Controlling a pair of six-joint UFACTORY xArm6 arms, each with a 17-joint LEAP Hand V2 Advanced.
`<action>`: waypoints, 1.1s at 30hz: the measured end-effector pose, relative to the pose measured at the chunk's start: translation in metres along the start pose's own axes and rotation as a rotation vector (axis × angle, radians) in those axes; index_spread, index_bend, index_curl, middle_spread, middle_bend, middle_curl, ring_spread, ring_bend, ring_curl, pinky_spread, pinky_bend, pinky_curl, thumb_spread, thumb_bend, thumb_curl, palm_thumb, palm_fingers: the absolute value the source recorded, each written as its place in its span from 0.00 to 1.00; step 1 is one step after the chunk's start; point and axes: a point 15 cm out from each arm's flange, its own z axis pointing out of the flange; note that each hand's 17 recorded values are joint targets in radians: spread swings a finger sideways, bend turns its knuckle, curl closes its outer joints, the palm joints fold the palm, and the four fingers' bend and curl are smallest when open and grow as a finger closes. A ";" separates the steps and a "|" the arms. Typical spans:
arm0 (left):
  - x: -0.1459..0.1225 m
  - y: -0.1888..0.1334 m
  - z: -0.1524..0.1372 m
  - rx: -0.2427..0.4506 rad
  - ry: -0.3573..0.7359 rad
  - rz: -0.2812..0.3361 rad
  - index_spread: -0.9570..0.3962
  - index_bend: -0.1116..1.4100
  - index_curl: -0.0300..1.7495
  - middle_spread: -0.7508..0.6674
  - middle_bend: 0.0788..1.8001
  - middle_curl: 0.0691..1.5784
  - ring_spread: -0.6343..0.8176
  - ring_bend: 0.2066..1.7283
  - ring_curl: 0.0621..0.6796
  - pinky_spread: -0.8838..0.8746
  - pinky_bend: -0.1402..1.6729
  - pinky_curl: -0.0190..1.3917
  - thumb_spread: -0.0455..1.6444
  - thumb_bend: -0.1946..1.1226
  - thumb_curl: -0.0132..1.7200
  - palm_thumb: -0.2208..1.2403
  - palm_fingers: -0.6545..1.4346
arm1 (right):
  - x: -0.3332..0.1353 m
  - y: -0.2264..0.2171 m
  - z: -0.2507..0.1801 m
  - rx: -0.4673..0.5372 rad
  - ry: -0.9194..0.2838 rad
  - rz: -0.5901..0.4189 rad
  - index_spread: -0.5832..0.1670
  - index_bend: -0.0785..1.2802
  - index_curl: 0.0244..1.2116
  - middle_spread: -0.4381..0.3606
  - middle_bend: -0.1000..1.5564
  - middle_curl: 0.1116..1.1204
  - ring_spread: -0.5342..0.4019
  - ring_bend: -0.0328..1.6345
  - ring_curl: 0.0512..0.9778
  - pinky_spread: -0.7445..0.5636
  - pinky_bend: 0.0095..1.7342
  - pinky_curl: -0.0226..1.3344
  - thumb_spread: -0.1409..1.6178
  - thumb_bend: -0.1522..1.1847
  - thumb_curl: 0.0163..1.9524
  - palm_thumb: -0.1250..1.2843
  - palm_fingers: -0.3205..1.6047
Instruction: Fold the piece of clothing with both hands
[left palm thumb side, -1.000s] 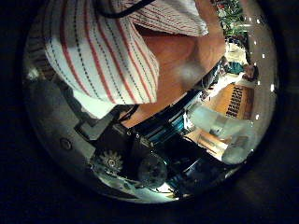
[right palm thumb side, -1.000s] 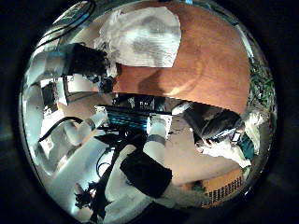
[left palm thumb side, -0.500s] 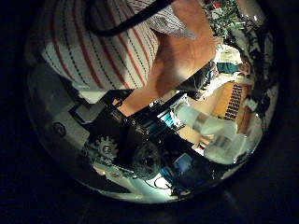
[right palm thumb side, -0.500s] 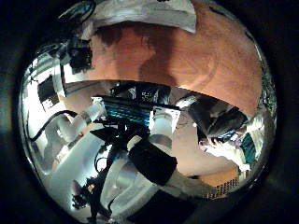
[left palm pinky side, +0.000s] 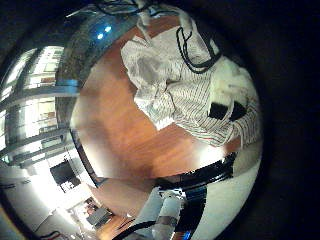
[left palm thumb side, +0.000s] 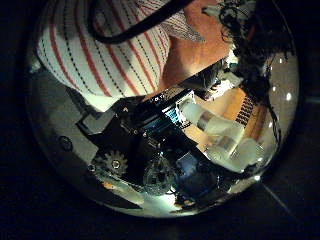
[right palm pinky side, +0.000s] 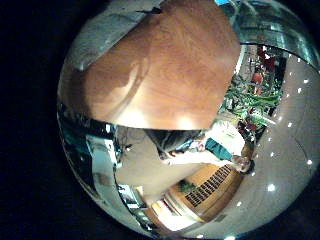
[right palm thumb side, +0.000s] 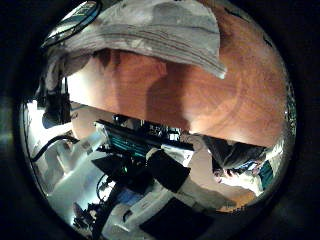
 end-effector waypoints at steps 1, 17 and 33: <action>0.000 0.000 0.000 0.001 0.003 0.001 0.30 0.19 0.30 0.13 0.46 0.52 0.13 0.73 0.69 0.18 0.77 0.42 0.97 0.63 0.62 0.63 0.84 | -0.002 -0.001 0.006 -0.015 -0.002 0.005 0.42 0.18 0.22 0.47 0.21 0.27 0.55 0.38 0.22 0.75 0.32 0.18 0.69 0.10 0.13 0.37 0.29; -0.017 0.032 0.002 -0.042 0.042 0.028 0.29 0.17 0.41 0.12 0.47 0.53 0.13 0.74 0.70 0.17 0.78 0.42 0.96 0.71 0.71 0.56 0.82 | -0.019 -0.020 0.007 0.134 -0.041 0.053 0.19 0.55 0.48 0.14 0.55 0.54 0.30 0.72 0.49 0.35 0.68 0.34 0.84 0.21 0.16 0.64 0.84; -0.049 0.077 -0.042 -0.081 0.014 0.041 0.29 0.16 0.49 0.12 0.49 0.53 0.13 0.76 0.71 0.18 0.79 0.43 0.96 0.73 0.72 0.48 0.82 | -0.026 0.040 -0.072 0.171 -0.028 0.016 0.25 0.72 0.72 0.24 0.75 0.74 0.33 0.83 0.63 0.38 0.78 0.46 0.89 0.20 0.18 0.70 0.73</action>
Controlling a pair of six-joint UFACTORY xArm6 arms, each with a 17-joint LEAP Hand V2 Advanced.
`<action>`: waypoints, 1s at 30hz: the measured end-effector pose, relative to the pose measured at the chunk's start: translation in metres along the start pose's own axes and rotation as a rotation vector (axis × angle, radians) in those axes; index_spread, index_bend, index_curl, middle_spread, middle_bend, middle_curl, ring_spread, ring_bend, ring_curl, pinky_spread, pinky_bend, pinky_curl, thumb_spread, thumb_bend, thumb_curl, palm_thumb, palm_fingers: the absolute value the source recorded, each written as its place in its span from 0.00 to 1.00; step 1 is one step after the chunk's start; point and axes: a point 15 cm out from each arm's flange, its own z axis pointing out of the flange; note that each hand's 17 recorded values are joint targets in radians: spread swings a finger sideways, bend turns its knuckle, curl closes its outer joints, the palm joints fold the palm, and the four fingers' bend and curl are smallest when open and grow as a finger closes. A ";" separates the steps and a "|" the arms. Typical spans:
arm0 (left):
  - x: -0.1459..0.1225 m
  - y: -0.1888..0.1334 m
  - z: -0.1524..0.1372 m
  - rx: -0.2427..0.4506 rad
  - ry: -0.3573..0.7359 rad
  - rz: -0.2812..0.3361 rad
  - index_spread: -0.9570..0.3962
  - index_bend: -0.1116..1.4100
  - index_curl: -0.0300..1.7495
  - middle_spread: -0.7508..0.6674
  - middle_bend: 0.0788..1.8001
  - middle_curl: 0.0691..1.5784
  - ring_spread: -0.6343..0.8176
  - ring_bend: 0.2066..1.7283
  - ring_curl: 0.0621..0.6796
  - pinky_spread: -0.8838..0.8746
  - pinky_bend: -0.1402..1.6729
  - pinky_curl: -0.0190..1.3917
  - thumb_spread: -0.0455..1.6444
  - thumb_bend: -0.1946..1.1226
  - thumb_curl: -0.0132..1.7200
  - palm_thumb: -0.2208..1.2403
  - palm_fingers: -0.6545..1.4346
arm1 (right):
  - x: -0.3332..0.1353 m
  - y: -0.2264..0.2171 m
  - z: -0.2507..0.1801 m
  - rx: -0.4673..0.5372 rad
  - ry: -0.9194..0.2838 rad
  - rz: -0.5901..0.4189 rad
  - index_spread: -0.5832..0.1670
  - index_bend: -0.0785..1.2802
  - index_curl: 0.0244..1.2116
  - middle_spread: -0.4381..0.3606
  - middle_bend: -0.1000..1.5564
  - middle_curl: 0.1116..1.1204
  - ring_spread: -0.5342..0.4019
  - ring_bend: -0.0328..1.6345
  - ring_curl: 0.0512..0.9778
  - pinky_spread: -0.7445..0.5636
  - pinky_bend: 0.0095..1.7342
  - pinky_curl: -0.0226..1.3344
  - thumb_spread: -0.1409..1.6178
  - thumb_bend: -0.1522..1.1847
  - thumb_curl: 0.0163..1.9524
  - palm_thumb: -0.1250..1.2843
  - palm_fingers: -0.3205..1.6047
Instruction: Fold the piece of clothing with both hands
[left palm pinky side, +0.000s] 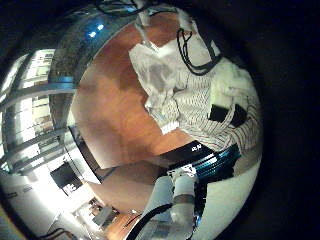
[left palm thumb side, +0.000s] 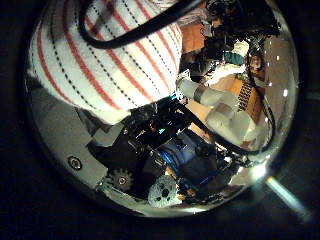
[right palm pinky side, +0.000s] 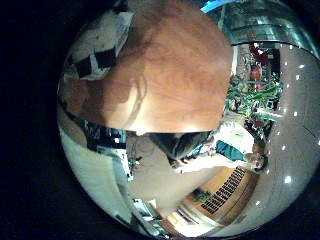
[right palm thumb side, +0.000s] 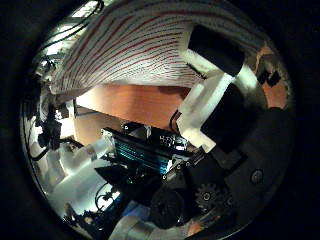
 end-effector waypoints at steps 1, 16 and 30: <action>-0.004 -0.004 -0.001 -0.002 -0.005 -0.006 0.29 0.16 0.50 0.12 0.49 0.53 0.13 0.76 0.71 0.18 0.79 0.43 0.96 0.74 0.71 0.48 0.82 | 0.000 -0.005 -0.005 0.005 0.001 -0.002 0.25 0.72 0.73 0.24 0.75 0.75 0.33 0.83 0.63 0.38 0.78 0.46 0.89 0.20 0.18 0.70 0.73; -0.068 -0.110 0.060 -0.136 0.028 -0.072 0.31 0.16 0.56 0.14 0.50 0.54 0.14 0.78 0.73 0.18 0.77 0.44 0.96 0.77 0.67 0.45 0.76 | -0.003 -0.104 0.042 -0.172 -0.015 -0.033 0.25 0.69 0.81 0.27 0.74 0.77 0.33 0.83 0.66 0.38 0.78 0.50 0.90 0.17 0.19 0.73 0.71; -0.107 -0.167 0.101 -0.177 0.054 -0.130 0.51 0.16 0.51 0.29 0.28 0.48 0.18 0.73 0.72 0.21 0.74 0.48 0.76 0.41 0.44 0.24 0.36 | -0.004 -0.166 0.082 -0.231 -0.017 -0.037 0.22 0.33 0.76 0.24 0.63 0.72 0.29 0.85 0.66 0.27 0.76 0.50 0.90 0.10 0.16 0.62 0.48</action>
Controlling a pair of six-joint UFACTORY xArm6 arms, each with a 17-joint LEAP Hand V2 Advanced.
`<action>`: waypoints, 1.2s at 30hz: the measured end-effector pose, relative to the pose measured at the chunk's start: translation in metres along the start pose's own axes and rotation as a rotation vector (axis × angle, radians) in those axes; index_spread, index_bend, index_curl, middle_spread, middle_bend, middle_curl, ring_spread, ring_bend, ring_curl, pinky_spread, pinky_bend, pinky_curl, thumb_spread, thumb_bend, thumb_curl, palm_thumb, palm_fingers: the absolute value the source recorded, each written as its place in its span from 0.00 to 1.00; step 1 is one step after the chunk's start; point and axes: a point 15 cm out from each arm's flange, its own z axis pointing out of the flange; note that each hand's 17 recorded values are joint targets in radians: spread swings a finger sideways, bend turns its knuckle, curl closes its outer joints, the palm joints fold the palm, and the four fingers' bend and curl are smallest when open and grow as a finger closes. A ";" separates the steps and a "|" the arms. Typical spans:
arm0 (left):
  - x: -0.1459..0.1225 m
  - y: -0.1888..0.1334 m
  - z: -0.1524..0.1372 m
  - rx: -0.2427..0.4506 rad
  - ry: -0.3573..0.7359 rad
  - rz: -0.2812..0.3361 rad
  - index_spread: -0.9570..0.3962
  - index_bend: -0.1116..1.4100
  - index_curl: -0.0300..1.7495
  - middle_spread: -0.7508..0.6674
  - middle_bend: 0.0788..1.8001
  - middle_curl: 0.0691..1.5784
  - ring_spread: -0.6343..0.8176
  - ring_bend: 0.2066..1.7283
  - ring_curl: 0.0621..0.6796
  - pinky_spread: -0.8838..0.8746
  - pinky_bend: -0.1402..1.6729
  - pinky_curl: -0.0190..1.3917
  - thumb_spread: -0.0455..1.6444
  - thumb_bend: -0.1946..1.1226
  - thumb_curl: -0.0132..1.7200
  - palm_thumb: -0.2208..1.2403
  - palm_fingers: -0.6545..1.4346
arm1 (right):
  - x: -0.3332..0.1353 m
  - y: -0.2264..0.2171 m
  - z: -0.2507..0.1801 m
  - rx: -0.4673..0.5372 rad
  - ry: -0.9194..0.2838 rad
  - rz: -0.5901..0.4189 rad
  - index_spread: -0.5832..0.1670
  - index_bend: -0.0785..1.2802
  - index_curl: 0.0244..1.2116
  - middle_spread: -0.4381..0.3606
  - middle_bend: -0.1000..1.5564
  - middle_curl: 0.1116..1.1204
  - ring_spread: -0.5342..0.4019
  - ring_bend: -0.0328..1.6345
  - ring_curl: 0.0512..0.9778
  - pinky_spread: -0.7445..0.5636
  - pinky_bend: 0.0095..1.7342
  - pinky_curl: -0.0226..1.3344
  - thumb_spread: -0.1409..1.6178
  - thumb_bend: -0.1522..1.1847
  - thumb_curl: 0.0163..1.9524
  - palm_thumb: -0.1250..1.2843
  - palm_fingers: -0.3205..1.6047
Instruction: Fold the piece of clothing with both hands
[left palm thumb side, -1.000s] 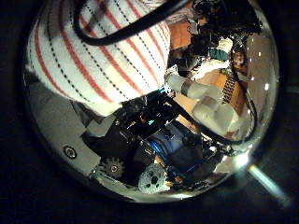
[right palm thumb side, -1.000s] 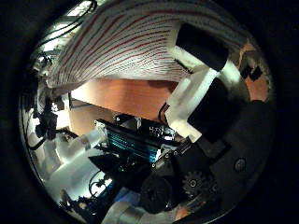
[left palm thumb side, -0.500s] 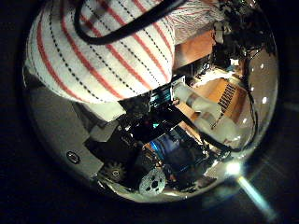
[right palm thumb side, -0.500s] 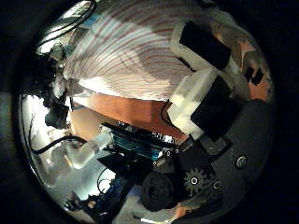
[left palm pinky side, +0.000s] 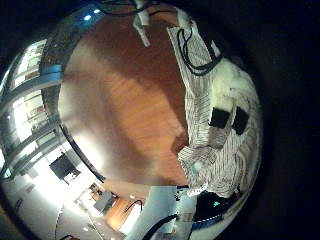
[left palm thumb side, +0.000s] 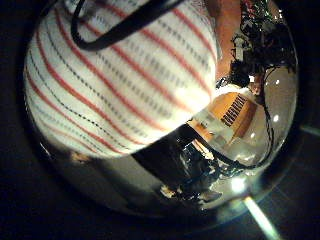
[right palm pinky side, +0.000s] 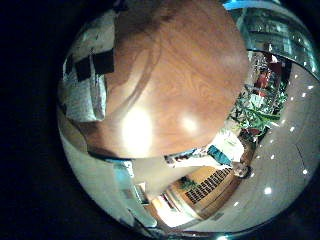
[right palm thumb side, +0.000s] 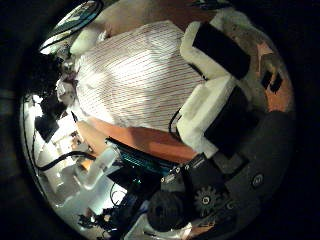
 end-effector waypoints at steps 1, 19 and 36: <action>-0.006 -0.003 -0.001 0.006 -0.001 -0.015 0.54 0.17 0.50 0.34 0.25 0.46 0.21 0.71 0.69 0.23 0.72 0.47 0.73 0.37 0.41 0.21 0.32 | 0.003 -0.002 0.000 0.002 -0.002 0.006 0.22 0.26 0.73 0.25 0.58 0.70 0.28 0.85 0.66 0.24 0.77 0.49 0.90 0.10 0.15 0.61 0.41; -0.066 0.009 -0.026 0.109 0.082 -0.116 0.70 0.16 0.28 0.70 0.08 0.26 0.61 0.40 0.37 0.74 0.38 0.29 0.52 0.10 0.22 0.12 0.30 | 0.003 0.025 -0.017 0.034 0.002 -0.024 0.22 0.22 0.48 0.33 0.39 0.48 0.34 0.61 0.44 0.57 0.52 0.33 0.81 0.10 0.14 0.52 0.23; -0.081 0.056 -0.023 0.045 0.114 -0.134 0.69 0.17 0.20 0.79 0.05 0.16 0.77 0.31 0.26 0.80 0.35 0.25 0.51 0.10 0.17 0.11 0.28 | -0.087 -0.066 0.014 0.032 0.065 -0.176 0.28 0.19 0.37 0.39 0.30 0.35 0.48 0.45 0.31 0.75 0.39 0.24 0.73 0.10 0.15 0.52 0.23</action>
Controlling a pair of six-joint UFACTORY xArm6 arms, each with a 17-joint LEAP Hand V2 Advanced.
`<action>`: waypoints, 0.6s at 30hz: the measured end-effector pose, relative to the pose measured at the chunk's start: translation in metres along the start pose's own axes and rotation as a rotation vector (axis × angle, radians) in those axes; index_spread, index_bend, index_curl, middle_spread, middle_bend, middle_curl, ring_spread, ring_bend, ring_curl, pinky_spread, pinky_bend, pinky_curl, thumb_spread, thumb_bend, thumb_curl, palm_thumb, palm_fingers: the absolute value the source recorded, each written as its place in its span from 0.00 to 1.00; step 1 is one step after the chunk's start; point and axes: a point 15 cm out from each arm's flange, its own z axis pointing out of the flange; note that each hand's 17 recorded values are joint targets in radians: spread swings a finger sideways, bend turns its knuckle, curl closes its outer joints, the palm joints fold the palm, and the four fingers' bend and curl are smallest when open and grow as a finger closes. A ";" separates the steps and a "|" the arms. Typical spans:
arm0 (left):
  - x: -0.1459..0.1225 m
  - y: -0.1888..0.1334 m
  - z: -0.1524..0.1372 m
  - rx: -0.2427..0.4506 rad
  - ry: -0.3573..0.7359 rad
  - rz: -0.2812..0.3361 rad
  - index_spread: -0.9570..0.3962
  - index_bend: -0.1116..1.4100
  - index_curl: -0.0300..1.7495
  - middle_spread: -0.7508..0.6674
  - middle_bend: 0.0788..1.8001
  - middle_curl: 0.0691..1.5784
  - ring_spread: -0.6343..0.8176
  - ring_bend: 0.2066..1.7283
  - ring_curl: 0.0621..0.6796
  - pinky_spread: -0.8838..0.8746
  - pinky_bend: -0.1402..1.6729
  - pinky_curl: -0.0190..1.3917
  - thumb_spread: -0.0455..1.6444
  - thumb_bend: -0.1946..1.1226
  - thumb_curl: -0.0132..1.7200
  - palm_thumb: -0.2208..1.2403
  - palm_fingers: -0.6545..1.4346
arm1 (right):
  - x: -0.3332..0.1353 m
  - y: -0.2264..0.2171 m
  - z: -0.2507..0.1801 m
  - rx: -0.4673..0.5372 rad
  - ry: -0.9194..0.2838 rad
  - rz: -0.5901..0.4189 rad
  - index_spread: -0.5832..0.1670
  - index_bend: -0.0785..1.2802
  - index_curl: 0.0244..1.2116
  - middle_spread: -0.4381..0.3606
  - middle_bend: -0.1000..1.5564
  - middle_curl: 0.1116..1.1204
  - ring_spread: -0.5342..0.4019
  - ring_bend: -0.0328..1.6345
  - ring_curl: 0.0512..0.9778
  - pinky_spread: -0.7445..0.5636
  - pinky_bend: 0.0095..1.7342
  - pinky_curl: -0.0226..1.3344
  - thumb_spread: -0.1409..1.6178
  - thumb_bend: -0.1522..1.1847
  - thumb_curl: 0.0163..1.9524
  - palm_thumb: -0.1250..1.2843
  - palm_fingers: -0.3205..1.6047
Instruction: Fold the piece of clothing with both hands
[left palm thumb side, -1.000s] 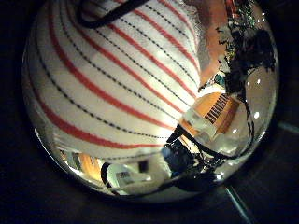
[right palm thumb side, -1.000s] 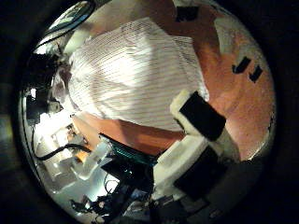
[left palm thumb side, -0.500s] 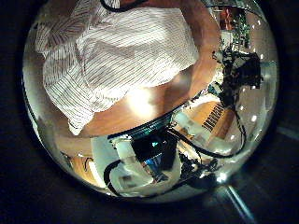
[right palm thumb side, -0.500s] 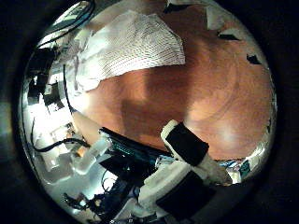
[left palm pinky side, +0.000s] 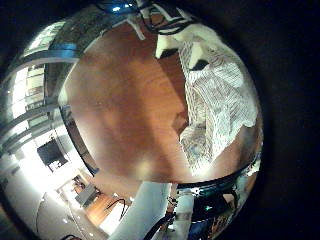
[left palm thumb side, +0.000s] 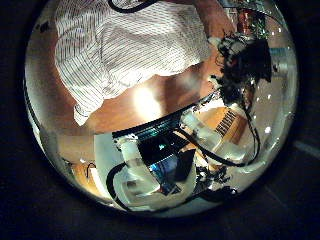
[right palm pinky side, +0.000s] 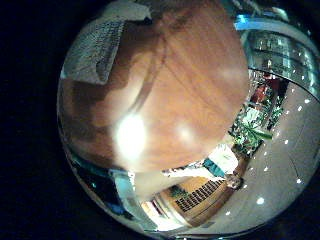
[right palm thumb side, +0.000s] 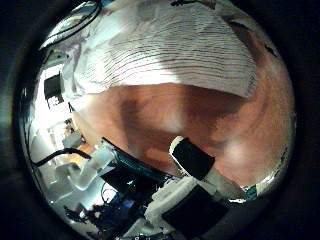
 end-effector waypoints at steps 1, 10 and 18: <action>0.000 0.003 0.001 -0.003 0.001 0.003 0.69 0.17 0.20 0.80 0.05 0.16 0.77 0.31 0.26 0.80 0.34 0.25 0.51 0.10 0.17 0.11 0.28 | 0.000 -0.007 0.000 0.004 0.003 0.001 0.28 0.20 0.37 0.39 0.30 0.35 0.48 0.45 0.30 0.76 0.38 0.23 0.73 0.10 0.16 0.53 0.24; 0.019 0.002 0.028 0.035 0.066 0.037 0.70 0.19 0.20 0.76 0.06 0.15 0.76 0.30 0.25 0.80 0.32 0.23 0.61 0.13 0.16 0.15 0.31 | 0.018 -0.005 0.018 -0.060 0.034 0.023 0.23 0.22 0.37 0.26 0.39 0.38 0.26 0.56 0.31 0.50 0.42 0.20 0.69 0.10 0.18 0.62 0.60; 0.034 0.012 0.053 0.006 0.066 0.063 0.70 0.19 0.20 0.74 0.06 0.15 0.76 0.30 0.24 0.80 0.31 0.23 0.65 0.13 0.16 0.16 0.32 | 0.045 0.014 0.006 -0.051 0.054 0.057 0.15 0.44 0.55 0.19 0.58 0.55 0.27 0.67 0.46 0.26 0.60 0.31 0.68 0.12 0.22 0.72 0.85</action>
